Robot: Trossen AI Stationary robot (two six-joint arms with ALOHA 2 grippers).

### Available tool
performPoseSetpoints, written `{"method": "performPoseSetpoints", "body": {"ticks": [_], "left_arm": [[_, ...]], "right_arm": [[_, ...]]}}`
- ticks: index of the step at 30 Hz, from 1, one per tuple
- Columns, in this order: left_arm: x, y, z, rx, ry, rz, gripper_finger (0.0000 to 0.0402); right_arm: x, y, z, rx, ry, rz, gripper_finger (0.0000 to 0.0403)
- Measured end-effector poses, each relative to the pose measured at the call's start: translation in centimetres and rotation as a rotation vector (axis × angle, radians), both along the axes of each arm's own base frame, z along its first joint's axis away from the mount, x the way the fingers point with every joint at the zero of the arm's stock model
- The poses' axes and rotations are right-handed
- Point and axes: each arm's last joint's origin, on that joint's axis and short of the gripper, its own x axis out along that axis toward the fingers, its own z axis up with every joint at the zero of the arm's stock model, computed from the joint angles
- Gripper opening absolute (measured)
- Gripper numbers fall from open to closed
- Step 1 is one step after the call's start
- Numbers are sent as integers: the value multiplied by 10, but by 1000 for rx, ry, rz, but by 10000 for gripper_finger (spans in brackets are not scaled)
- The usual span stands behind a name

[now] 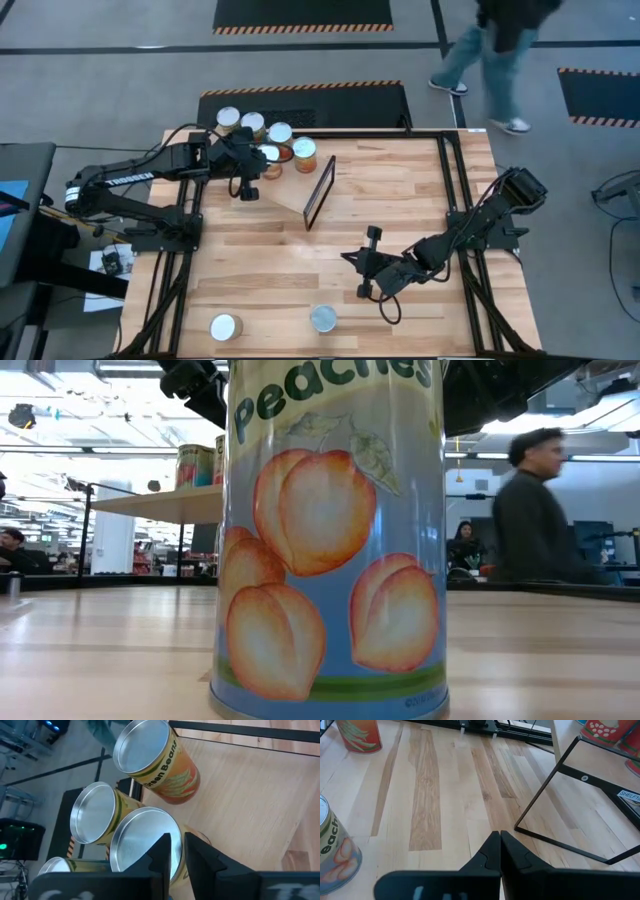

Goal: Pick and place cans onto a shelf
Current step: Align the canned corn with the other canned tomatoes on the shelf, then align the canned peaches with the other canned peaches on the shelf

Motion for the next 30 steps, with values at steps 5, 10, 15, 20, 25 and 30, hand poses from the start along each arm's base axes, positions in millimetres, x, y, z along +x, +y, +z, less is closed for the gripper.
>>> {"method": "performPoseSetpoints", "body": {"ticks": [5, 10, 15, 20, 25, 30], "left_arm": [[-3, -8, 4, -11, -26, -24, 48], [-7, -28, 9, -36, -67, -87, 48], [-4, -60, 3, -92, -111, -192, 33], [5, -96, -34, -175, -179, -386, 5], [7, -129, -68, -260, -330, -524, 2], [11, -162, -81, -336, -455, -631, 2]], "right_arm": [[0, 0, 0, -4, 6, 0, 12], [-3, -2, -6, -36, 9, 16, 12], [-11, -6, -23, -2, -84, 97, 12], [-15, -4, -28, 90, -119, 252, 12], [-12, 2, -22, 145, -121, 341, 12], [-7, 5, -14, 127, -142, 365, 16]]}}
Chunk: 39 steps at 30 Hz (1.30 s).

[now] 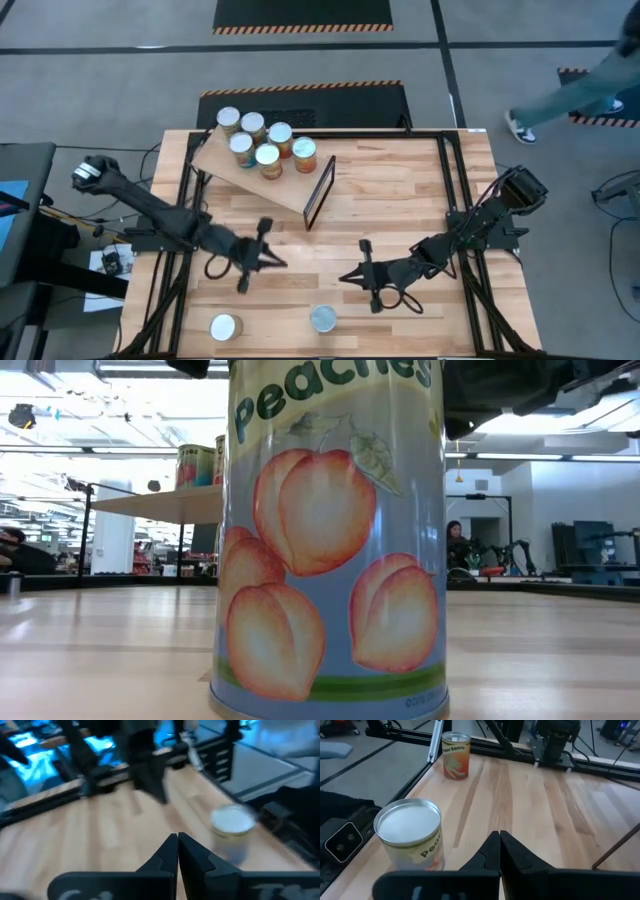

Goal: Pick and place cans onto a shelf
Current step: Align the canned peaches with the other canned peaches on the shelf

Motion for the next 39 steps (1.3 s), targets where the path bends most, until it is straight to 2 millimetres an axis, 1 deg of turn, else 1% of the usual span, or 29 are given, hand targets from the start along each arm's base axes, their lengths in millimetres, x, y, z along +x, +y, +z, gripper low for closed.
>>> {"method": "performPoseSetpoints", "body": {"ticks": [2, 5, 8, 13, 17, 20, 23, 27, 31, 34, 39], "left_arm": [[4, -14, -7, 6, 34, -32, 2], [15, -36, -18, 44, 80, -39, 3], [31, -58, -29, 67, 122, -41, 3], [58, -87, -46, 79, 178, -71, 3], [77, -107, -52, 78, 198, -95, 3], [88, -120, -49, 76, 209, -102, 5], [93, -129, -49, 82, 253, -101, 21], [95, -140, -50, 99, 288, -112, 56], [93, -144, -57, 121, 306, -121, 83], [93, -144, -61, 159, 311, -105, 91], [99, -146, -73, 208, 291, -97, 92]], "right_arm": [[0, 0, 1, -10, -3, 4, 16], [1, -1, -1, -19, 9, 0, 16], [1, -3, -1, -18, 17, -7, 15], [2, -5, -3, -12, 32, -26, 16], [1, -6, -4, -27, 42, -46, 14], [1, -6, -5, -30, 45, -49, 14], [1, -6, -5, -9, 49, -58, 15], [0, -5, -5, 23, 55, -66, 15], [0, -5, -5, 32, 56, -70, 14], [0, -5, -5, 34, 55, -71, 15], [0, -6, -6, 28, 66, -72, 14]]}}
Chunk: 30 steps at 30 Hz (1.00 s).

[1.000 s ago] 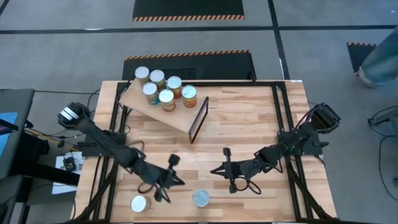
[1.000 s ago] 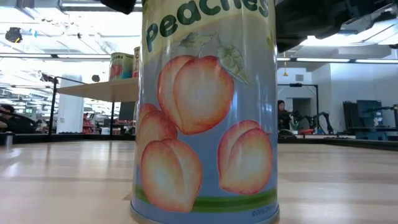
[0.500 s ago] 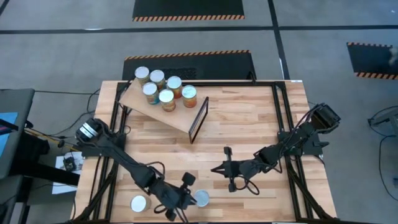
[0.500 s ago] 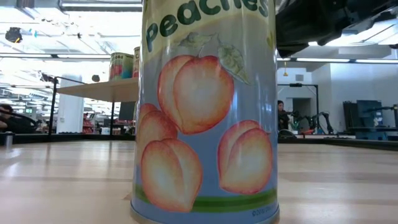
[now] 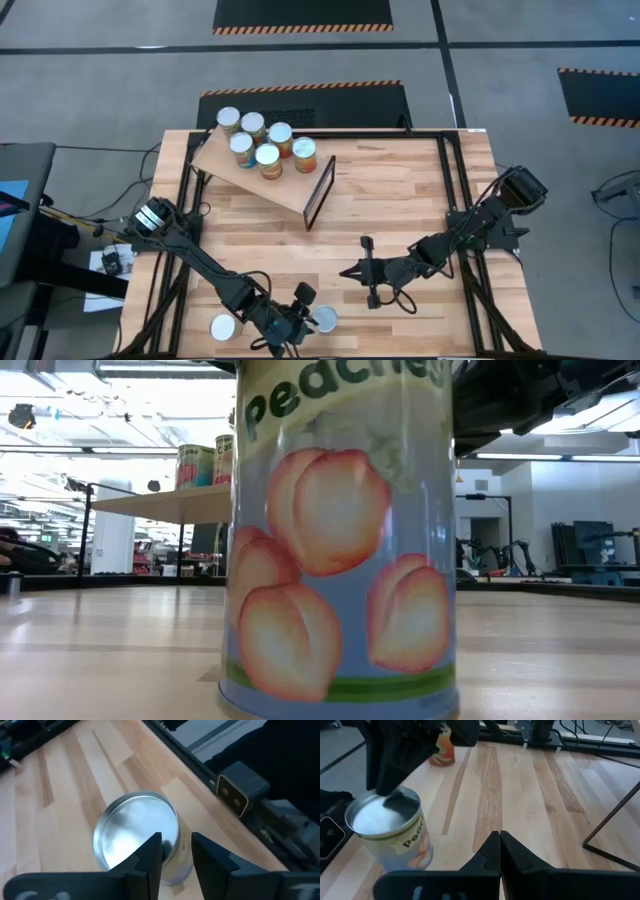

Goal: Pick and place cans onto a shelf
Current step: Align the canned peaches with the other canned peaches on the shelf

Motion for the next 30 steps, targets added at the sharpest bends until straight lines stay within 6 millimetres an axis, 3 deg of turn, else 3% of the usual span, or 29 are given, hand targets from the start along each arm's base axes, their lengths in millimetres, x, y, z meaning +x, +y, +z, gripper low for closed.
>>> {"method": "performPoseSetpoints", "body": {"ticks": [6, 12, 16, 22, 30], "left_arm": [[6, 7, -2, 1, 5, 23, 82], [5, 10, -1, 103, 2, -38, 10], [-4, 17, 9, 208, 28, -77, 3], [-30, 39, 54, 194, 48, 59, 1], [-99, 79, 123, -2, 44, 426, 0]], "right_arm": [[-1, 0, -1, -3, 15, -2, 15], [-1, 0, -2, -6, 20, -2, 14], [-1, -1, -3, -7, 29, -4, 14], [-1, -1, -3, 7, 30, -10, 14], [-1, -1, -3, 7, 30, -10, 15]]}}
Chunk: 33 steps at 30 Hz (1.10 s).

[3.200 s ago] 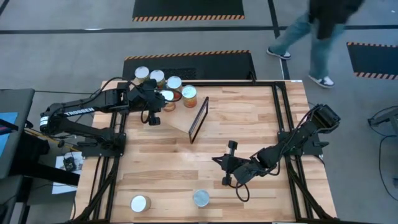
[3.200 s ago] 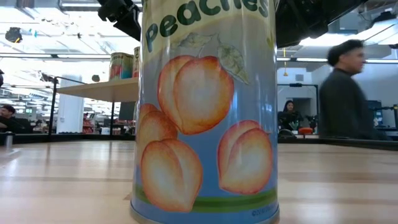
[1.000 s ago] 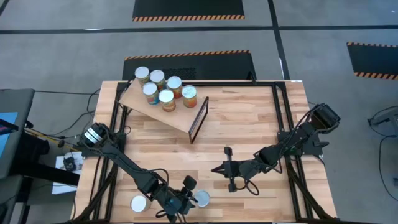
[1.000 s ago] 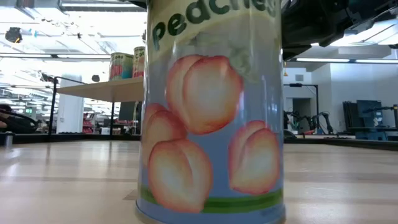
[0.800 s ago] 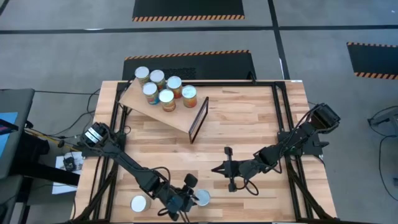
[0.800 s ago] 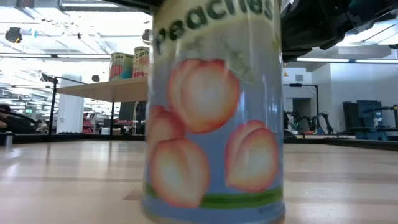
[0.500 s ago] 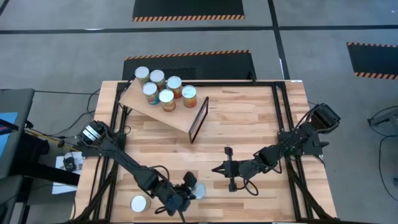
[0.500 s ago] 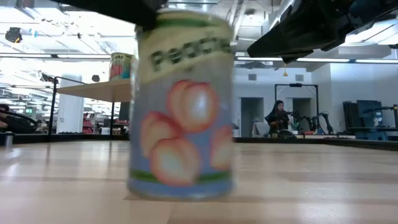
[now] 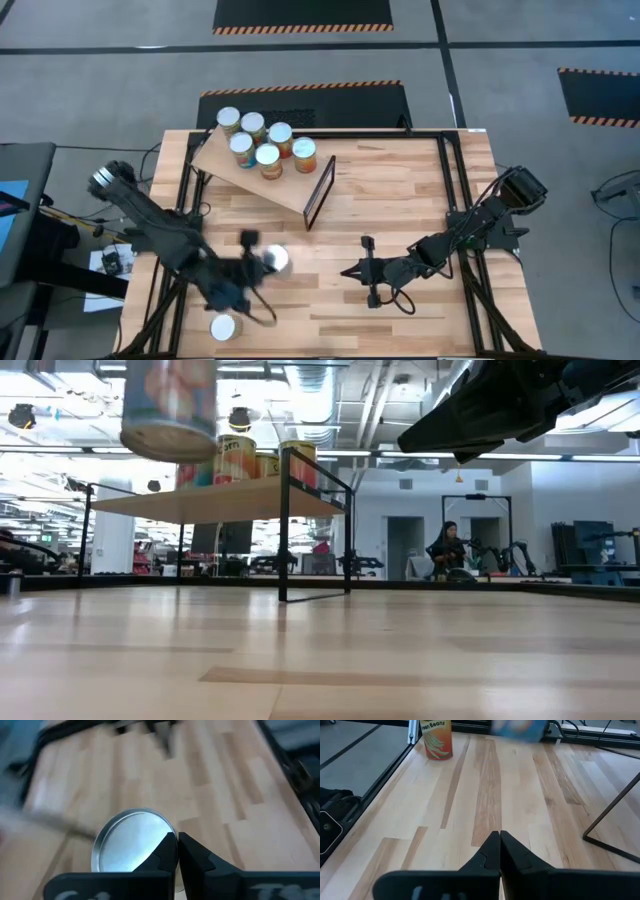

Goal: Pick and place cans onto a shelf
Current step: Align the canned peaches with the other canned peaches on the shelf

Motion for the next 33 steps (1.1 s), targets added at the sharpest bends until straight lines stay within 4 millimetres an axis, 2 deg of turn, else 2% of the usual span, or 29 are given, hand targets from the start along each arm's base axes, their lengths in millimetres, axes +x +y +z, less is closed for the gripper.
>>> {"method": "performPoseSetpoints", "body": {"ticks": [4, 8, 12, 15, 19, 33], "left_arm": [[-38, 31, 21, -78, -5, 211, 0], [-73, 69, 29, -40, 27, 439, 0], [-100, 100, 36, -49, 32, 643, 0], [-108, 115, 41, -116, -29, 700, 0], [-115, 135, 45, -115, -72, 809, 0], [-121, 181, 46, 55, 43, 1006, 0]], "right_arm": [[0, 0, 0, 0, 0, 0, 14], [0, 0, 0, 0, 0, 0, 15], [0, 0, 0, -1, 0, 0, 15], [0, 0, 0, -1, 0, 0, 14], [0, 0, 0, 0, -2, -1, 14], [0, -1, 0, 2, 6, -4, 16]]}}
